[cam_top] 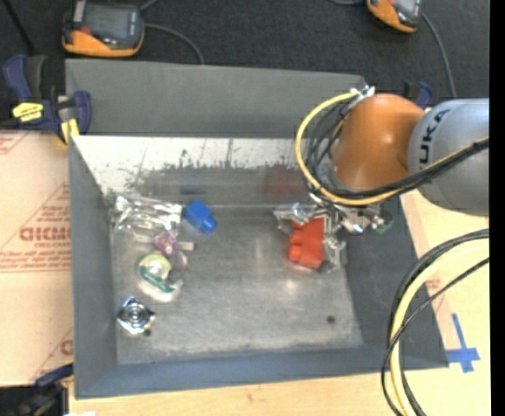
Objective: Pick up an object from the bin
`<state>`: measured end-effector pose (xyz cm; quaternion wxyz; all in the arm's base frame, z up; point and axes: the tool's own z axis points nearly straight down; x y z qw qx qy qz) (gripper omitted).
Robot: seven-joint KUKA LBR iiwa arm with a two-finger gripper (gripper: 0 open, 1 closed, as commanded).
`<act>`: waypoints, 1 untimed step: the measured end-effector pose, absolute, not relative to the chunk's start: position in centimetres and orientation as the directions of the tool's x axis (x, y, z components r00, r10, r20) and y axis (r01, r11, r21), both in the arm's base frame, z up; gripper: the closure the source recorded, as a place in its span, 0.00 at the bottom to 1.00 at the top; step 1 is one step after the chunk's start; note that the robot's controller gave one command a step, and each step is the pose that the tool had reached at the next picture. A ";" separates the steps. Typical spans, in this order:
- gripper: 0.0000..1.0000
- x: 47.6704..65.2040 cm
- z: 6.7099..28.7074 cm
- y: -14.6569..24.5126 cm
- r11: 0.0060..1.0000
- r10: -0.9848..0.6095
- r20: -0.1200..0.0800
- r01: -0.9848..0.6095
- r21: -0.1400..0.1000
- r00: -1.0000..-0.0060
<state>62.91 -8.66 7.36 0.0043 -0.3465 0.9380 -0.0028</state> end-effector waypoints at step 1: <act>1.00 62.8 7.3 -8.6 0.762 -0.647 -0.006 -0.647 -0.005 -0.762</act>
Offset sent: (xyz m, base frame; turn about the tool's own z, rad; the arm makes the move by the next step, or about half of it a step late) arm 0.0000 0.0000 0.0000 0.0000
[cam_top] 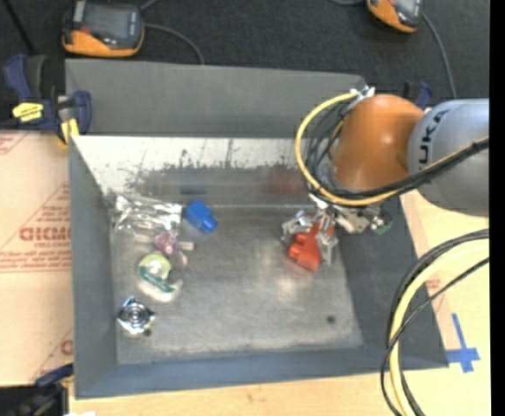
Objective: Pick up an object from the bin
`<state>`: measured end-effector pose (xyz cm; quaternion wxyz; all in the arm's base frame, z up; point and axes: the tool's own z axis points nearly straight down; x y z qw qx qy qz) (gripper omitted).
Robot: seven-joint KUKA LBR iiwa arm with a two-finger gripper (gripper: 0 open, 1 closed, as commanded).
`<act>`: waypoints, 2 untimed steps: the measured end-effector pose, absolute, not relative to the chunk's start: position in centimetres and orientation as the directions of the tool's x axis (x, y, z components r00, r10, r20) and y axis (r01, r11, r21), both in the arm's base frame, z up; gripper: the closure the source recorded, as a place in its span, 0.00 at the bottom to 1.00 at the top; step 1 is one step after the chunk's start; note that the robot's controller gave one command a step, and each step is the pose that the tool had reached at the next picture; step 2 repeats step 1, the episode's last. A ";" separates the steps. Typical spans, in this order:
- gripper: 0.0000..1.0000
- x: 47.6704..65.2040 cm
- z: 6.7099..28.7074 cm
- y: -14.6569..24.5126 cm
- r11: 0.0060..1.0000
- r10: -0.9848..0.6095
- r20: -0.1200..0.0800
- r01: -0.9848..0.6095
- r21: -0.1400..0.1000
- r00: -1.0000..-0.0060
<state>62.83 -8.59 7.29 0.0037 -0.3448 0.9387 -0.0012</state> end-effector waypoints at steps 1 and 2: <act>1.00 58.5 24.5 -8.6 0.747 -0.664 -0.007 -0.664 -0.009 -0.747; 1.00 58.5 24.5 -8.6 0.747 -0.664 -0.007 -0.664 -0.009 -0.747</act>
Offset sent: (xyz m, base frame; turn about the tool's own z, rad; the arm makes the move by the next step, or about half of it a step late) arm -0.0451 0.0007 0.1666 -0.0275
